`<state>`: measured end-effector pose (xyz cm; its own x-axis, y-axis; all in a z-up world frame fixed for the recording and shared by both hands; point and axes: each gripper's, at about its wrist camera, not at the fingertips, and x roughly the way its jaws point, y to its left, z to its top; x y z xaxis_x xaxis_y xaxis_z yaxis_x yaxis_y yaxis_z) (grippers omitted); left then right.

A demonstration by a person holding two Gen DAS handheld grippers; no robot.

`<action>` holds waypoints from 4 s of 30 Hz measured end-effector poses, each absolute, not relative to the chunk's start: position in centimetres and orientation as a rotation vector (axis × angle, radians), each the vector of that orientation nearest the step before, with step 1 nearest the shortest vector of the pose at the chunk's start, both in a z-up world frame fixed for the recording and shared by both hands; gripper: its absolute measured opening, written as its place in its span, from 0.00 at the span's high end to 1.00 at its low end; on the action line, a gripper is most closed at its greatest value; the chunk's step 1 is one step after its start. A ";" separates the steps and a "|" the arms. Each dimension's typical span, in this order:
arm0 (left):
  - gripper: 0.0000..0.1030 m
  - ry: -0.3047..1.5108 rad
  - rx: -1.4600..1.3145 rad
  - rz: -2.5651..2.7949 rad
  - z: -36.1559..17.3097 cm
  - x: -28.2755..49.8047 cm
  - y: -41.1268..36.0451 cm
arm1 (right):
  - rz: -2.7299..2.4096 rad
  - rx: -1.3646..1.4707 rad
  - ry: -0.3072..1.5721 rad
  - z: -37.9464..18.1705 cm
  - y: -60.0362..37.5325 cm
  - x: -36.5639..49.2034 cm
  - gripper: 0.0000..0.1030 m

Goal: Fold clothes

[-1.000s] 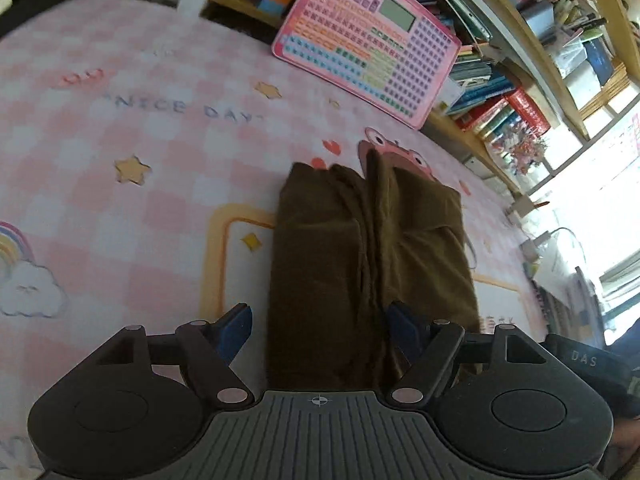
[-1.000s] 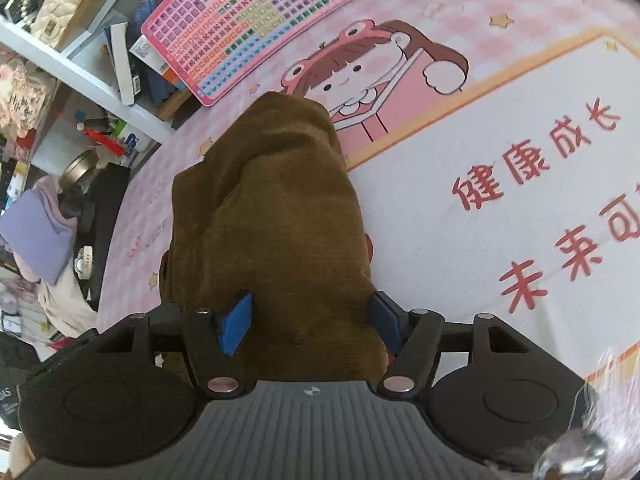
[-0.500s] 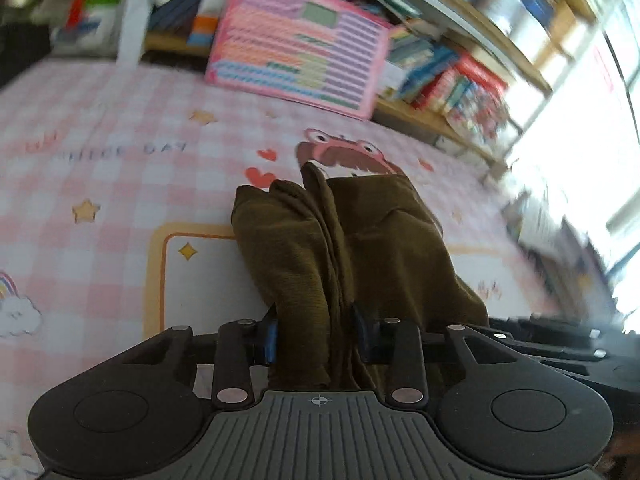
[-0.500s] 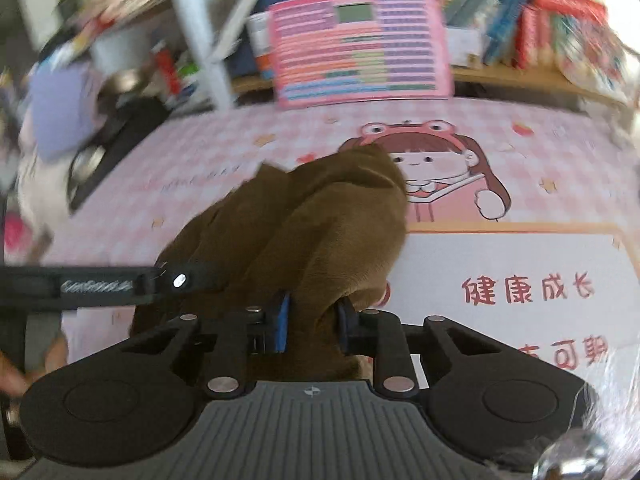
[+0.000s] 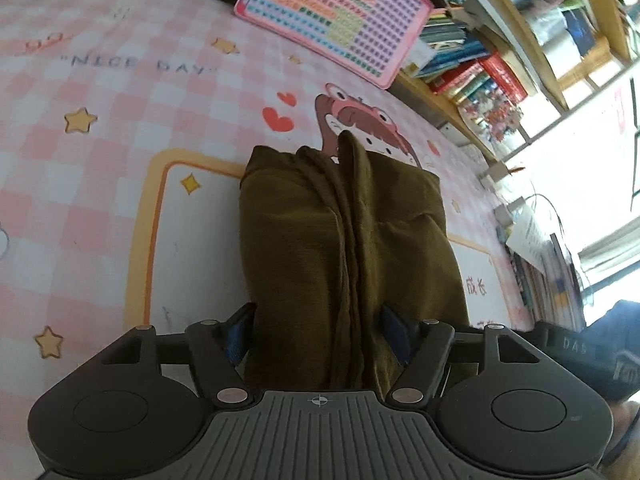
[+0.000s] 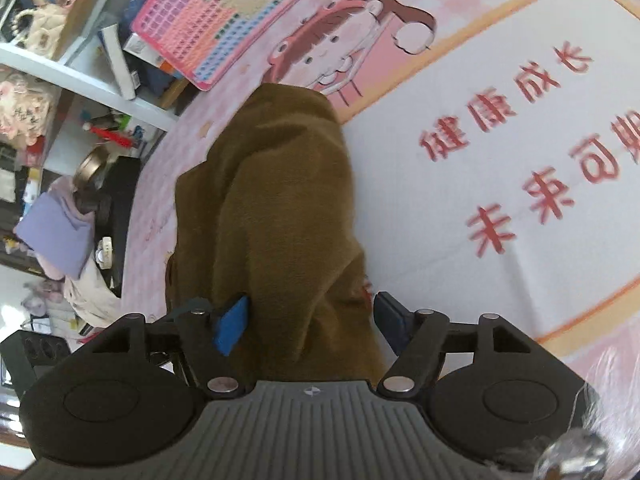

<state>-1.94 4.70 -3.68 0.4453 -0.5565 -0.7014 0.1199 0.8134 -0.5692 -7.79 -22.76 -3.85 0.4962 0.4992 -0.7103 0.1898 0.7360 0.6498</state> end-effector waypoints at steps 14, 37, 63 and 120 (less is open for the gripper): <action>0.66 0.941 -0.374 -0.413 -1.2 -4.2 2.6 | 0.267 0.303 0.889 0.3 -17.4 -9.4 0.74; 0.65 0.819 -0.360 -0.310 2.4 -5.8 -1.6 | 0.382 0.229 0.777 2.8 -21.5 -9.2 0.74; 0.65 0.863 -0.322 -0.278 2.5 -5.0 -6.0 | 0.414 0.292 0.786 1.8 -26.2 -7.9 0.74; 0.38 0.800 -0.328 -0.290 -0.4 20.5 12.9 | 0.147 0.258 0.719 -1.6 -12.4 16.6 0.35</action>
<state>20.51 12.92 -0.45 0.6624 -0.3738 -0.6492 0.1294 0.9107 -0.3923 16.64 -12.42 -1.60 0.7441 0.2207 -0.6305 -0.0447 0.9582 0.2827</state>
